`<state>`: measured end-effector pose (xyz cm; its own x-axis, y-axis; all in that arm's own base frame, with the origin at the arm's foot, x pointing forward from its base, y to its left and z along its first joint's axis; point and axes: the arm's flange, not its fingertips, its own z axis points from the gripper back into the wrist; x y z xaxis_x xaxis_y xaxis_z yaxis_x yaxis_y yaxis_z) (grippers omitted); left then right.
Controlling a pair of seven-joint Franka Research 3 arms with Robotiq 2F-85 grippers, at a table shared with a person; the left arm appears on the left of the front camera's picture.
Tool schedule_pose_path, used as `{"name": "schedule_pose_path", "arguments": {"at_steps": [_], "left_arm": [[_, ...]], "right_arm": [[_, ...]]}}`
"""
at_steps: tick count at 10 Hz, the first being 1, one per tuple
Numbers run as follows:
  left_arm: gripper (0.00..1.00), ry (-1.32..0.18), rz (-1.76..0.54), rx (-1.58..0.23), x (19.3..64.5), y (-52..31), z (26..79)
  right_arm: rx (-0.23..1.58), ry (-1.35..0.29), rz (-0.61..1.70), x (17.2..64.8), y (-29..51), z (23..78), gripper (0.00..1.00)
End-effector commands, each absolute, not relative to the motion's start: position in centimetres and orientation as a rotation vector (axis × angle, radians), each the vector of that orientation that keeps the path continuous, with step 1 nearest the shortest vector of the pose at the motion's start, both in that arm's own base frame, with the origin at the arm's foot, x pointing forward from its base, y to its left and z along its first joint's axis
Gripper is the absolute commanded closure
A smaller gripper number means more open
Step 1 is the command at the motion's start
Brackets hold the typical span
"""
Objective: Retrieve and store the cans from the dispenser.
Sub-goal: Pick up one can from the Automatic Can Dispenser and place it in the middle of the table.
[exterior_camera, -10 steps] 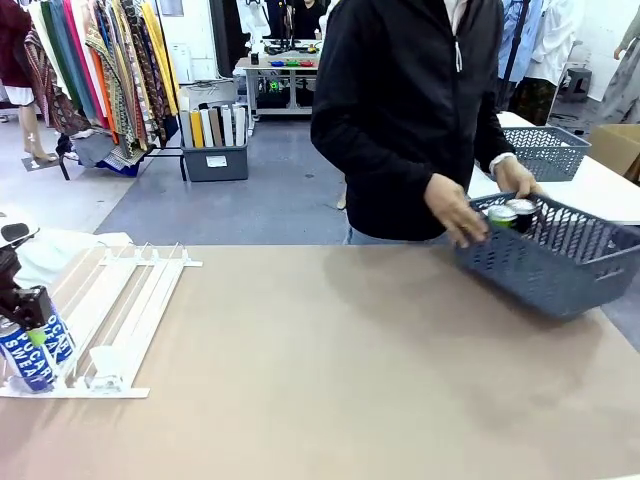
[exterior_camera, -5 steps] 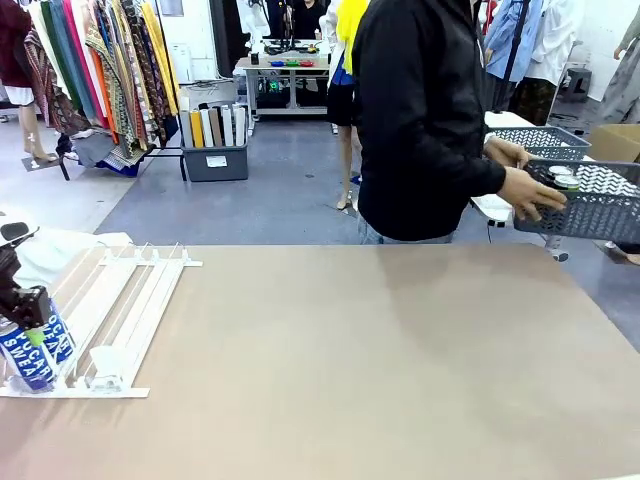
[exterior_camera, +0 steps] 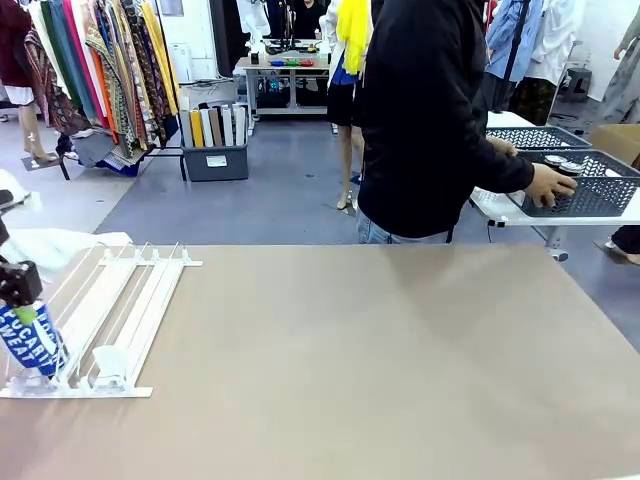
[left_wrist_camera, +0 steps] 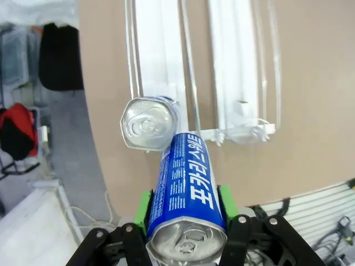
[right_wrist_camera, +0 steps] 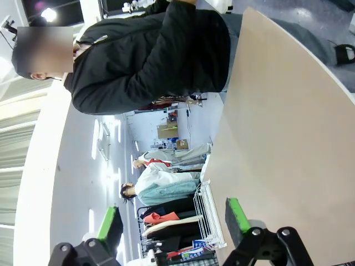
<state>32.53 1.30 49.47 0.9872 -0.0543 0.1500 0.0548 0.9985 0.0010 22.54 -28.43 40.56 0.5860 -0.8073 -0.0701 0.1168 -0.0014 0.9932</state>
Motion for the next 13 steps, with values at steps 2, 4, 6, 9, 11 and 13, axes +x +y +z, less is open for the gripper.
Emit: {"name": "schedule_pose_path", "arguments": {"at_steps": [2,4,6,9,11,13], "left_arm": [[1.0,-0.416,-0.087,0.018,25.5,1.0,54.5],[1.0,-0.505,-0.053,-0.037,25.1,2.0,56.7],[1.0,-0.462,-0.068,-0.002,25.3,1.0,59.1],[1.0,-0.462,-0.068,-0.002,25.3,1.0,59.1],[1.0,-0.433,-0.088,-0.067,26.5,-1.2,58.3],[1.0,-0.442,-0.222,-0.029,30.9,-12.8,58.3]], "right_arm": [[1.394,-0.639,-0.809,22.4,-28.3,41.0,0.0],[1.394,-0.639,-0.809,22.4,-28.3,41.0,0.0],[1.394,-0.639,-0.809,22.4,-28.3,41.0,0.0],[1.394,-0.639,-0.809,22.4,-28.3,41.0,0.0],[1.394,-0.639,-0.809,22.4,-28.3,41.0,0.0],[1.394,-0.639,-0.809,22.4,-28.3,41.0,0.0]]}}
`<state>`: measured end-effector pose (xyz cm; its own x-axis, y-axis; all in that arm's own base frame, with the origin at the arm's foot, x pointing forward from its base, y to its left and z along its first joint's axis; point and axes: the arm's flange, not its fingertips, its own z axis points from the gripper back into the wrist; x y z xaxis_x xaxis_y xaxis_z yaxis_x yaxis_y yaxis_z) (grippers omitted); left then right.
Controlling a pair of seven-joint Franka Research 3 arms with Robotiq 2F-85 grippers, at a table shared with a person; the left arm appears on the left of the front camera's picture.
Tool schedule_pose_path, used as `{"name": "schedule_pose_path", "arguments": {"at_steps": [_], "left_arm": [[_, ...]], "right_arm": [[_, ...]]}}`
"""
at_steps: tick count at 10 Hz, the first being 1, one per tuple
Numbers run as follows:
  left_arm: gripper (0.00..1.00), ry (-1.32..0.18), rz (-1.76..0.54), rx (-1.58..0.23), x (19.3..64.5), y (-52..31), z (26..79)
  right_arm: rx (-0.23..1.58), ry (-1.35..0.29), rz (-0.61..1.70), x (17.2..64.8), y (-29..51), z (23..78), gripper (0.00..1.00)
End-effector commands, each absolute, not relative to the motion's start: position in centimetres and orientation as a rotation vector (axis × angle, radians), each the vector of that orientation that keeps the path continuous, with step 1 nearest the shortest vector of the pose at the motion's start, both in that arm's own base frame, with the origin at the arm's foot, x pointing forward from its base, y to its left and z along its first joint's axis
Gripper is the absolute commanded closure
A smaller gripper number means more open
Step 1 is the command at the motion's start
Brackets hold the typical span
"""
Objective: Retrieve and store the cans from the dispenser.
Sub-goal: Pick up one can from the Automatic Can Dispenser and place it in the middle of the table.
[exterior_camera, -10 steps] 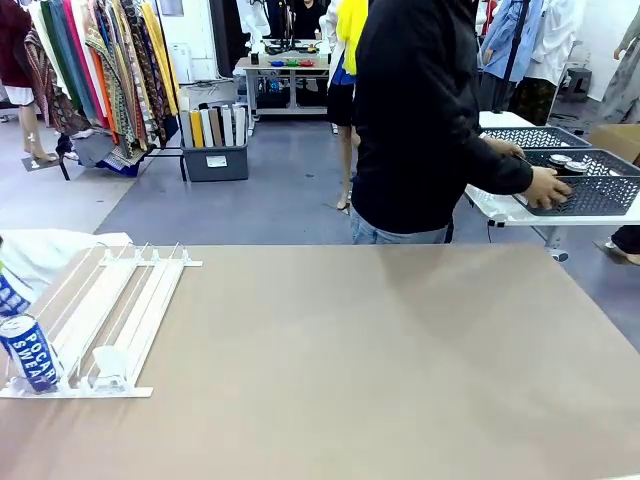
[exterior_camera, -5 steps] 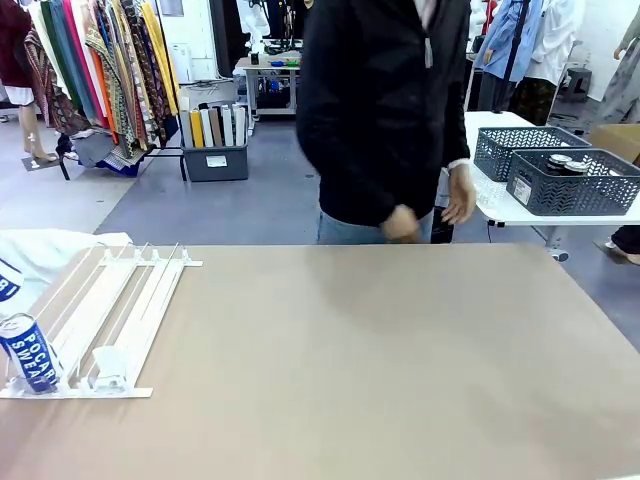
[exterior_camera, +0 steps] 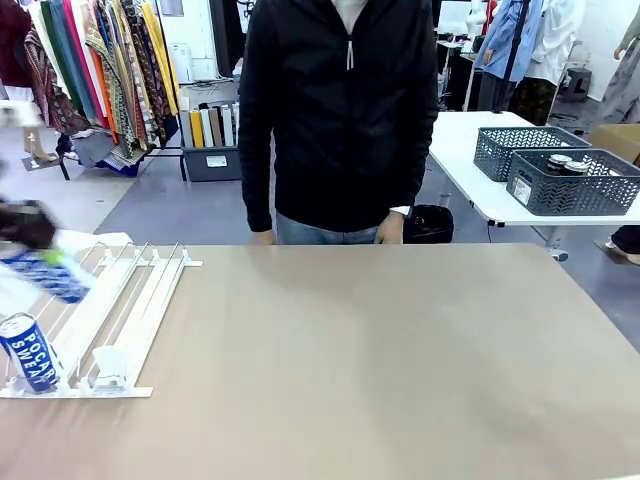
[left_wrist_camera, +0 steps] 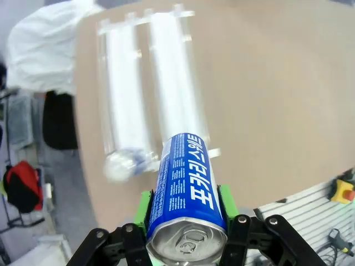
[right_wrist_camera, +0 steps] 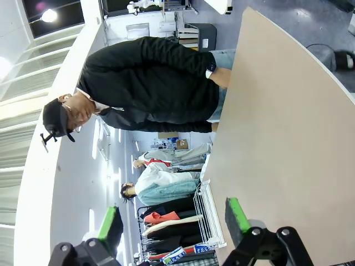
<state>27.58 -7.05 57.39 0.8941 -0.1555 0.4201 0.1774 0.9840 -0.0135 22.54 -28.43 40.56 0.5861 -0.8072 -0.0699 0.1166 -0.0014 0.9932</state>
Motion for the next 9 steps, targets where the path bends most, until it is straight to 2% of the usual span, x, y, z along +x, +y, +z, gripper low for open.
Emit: {"name": "schedule_pose_path", "arguments": {"at_steps": [1,3,5,9], "left_arm": [[1.0,-0.406,-0.375,0.012,33.4,-19.7,57.0],[1.0,-0.329,-0.545,-0.018,38.1,-30.9,53.8],[1.0,-0.327,-0.526,-0.028,40.9,-37.7,49.6],[1.0,-0.077,-0.521,-0.003,41.7,-40.9,43.3]], "right_arm": [[1.394,-0.639,-0.809,22.4,-28.3,41.0,0.0],[1.394,-0.639,-0.809,22.4,-28.3,41.0,0.0],[1.394,-0.639,-0.809,22.4,-28.3,41.0,0.0],[1.394,-0.639,-0.809,22.4,-28.3,41.0,0.0]]}}
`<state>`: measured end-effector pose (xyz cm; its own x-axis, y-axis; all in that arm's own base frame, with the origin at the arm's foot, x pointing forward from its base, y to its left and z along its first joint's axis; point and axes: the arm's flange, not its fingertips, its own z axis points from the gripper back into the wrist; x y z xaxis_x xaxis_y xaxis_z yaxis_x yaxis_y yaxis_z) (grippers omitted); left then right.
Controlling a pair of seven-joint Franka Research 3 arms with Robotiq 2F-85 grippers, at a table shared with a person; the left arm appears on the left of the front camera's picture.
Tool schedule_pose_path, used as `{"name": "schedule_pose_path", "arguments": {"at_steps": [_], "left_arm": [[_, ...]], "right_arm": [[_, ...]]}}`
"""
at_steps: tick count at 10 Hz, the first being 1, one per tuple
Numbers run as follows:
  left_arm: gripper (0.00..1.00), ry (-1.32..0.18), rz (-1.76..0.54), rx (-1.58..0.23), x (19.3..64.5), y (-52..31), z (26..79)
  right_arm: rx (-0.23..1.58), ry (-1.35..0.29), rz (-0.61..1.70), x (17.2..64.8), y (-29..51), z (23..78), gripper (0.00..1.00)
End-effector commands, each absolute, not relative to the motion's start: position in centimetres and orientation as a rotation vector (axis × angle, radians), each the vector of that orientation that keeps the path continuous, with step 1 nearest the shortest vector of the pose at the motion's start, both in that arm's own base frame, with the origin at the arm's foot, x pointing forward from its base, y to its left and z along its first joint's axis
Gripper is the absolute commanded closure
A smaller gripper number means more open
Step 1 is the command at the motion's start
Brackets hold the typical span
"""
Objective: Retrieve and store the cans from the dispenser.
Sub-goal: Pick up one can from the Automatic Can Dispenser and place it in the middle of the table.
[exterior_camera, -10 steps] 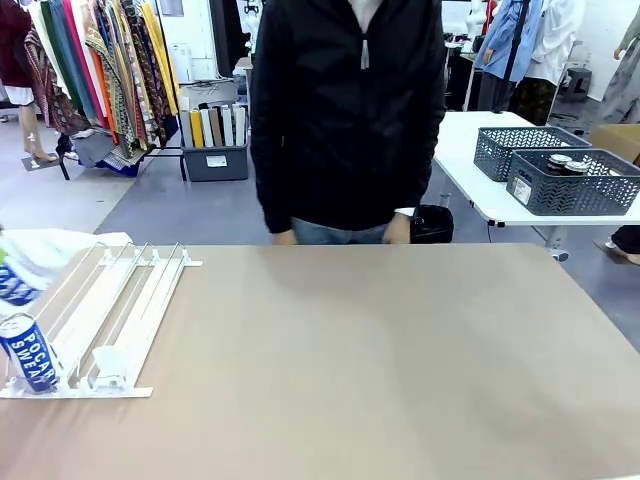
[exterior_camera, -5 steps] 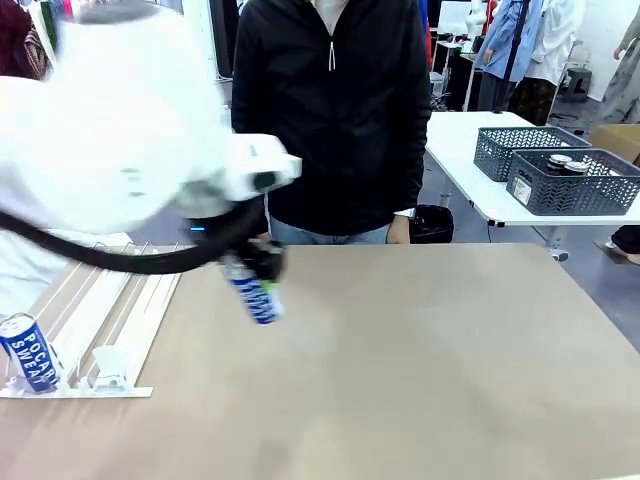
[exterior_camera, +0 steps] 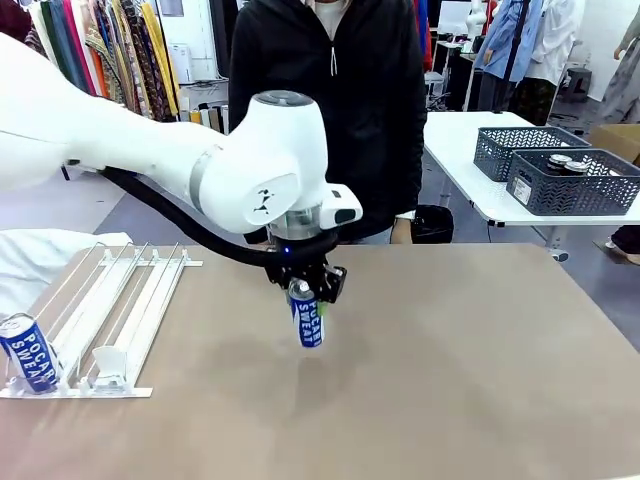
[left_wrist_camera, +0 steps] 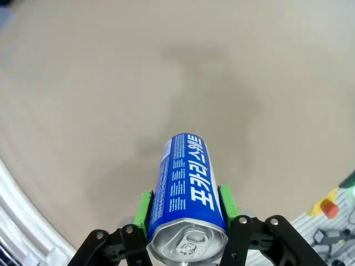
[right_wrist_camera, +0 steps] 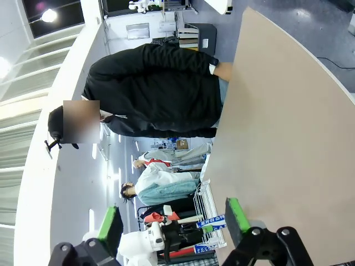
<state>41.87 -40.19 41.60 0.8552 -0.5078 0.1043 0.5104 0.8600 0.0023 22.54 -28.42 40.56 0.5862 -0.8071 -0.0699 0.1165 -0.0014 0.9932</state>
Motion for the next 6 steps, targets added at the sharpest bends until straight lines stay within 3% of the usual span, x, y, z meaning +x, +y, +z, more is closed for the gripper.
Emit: {"name": "schedule_pose_path", "arguments": {"at_steps": [1,6], "left_arm": [[1.0,-0.079,-0.529,0.014,41.7,-41.1,42.5],[1.0,-0.075,-0.535,0.038,42.0,-41.3,40.4]], "right_arm": [[1.394,-0.639,-0.809,22.4,-28.3,41.0,0.0],[1.394,-0.639,-0.809,22.4,-28.3,41.0,0.0]]}}
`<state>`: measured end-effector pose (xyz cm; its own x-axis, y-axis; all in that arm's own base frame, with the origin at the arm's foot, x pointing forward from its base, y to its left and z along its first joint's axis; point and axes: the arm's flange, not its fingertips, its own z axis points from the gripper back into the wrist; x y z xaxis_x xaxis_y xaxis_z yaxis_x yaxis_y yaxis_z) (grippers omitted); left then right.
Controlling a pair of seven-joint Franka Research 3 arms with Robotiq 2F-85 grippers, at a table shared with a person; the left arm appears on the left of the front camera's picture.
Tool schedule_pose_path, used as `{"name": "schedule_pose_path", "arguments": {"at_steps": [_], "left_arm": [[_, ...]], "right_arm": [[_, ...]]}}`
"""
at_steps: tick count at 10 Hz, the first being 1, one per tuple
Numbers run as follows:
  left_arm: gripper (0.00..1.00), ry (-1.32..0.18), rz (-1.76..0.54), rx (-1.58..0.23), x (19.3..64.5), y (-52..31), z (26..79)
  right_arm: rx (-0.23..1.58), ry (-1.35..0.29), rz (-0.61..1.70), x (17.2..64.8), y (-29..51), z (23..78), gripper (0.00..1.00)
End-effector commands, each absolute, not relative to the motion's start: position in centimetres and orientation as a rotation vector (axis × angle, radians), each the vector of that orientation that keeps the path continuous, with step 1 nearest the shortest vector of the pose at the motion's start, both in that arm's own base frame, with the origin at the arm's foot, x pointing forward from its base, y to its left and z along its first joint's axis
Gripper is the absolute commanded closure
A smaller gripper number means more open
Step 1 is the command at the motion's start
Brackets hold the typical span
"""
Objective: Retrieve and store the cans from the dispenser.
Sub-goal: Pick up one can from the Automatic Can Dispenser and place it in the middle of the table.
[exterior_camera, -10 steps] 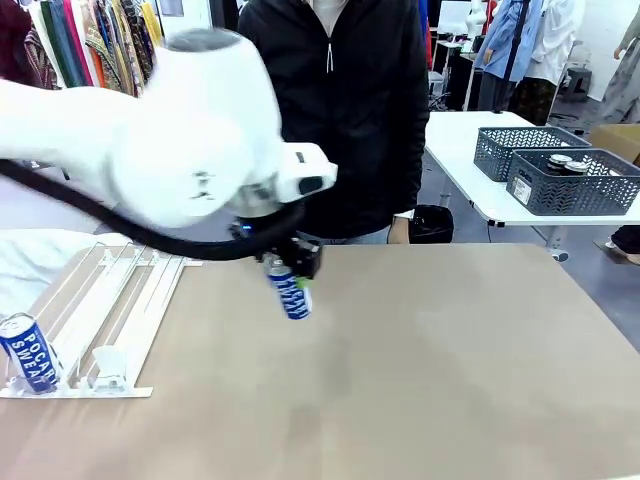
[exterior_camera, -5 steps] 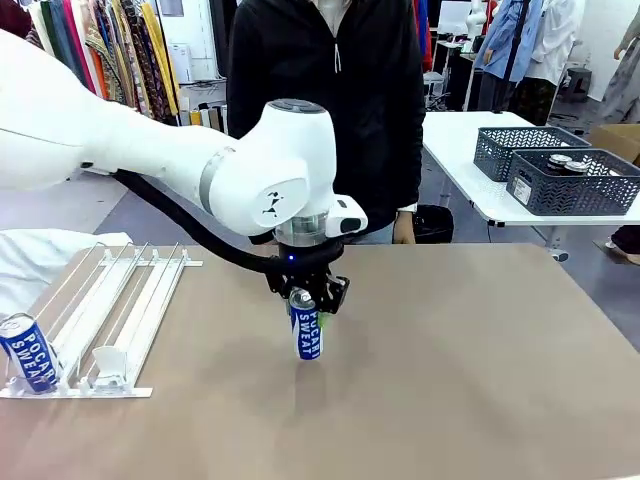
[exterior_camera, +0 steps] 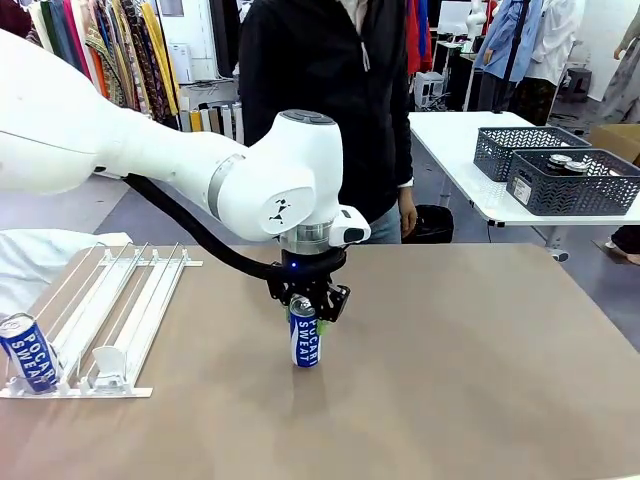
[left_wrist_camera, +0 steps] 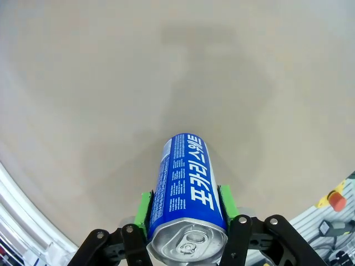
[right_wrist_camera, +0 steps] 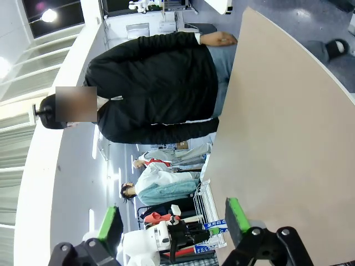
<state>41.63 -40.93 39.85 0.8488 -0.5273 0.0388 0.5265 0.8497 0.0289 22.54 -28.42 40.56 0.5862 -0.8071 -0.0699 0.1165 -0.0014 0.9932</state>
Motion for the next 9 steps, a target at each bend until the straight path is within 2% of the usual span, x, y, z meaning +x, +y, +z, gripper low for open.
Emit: {"name": "schedule_pose_path", "arguments": {"at_steps": [1,2,3,6,9], "left_arm": [[0.75,-0.072,-0.533,0.038,41.9,-41.3,40.4],[0.17,-0.074,-0.537,0.037,42.0,-41.4,40.4],[0.0,-0.079,-0.541,0.035,41.8,-41.4,40.5],[0.0,-0.125,-0.548,-0.043,40.9,-40.6,43.0],[0.0,-0.254,-0.548,-0.16,37.7,-34.5,51.7]], "right_arm": [[1.394,-0.639,-0.809,22.4,-28.3,41.0,0.0],[1.394,-0.639,-0.809,22.4,-28.3,41.0,0.0],[1.394,-0.639,-0.809,22.4,-28.3,41.0,0.0],[1.394,-0.639,-0.809,22.4,-28.3,41.0,0.0],[1.394,-0.639,-0.809,22.4,-28.3,41.0,0.0]]}}
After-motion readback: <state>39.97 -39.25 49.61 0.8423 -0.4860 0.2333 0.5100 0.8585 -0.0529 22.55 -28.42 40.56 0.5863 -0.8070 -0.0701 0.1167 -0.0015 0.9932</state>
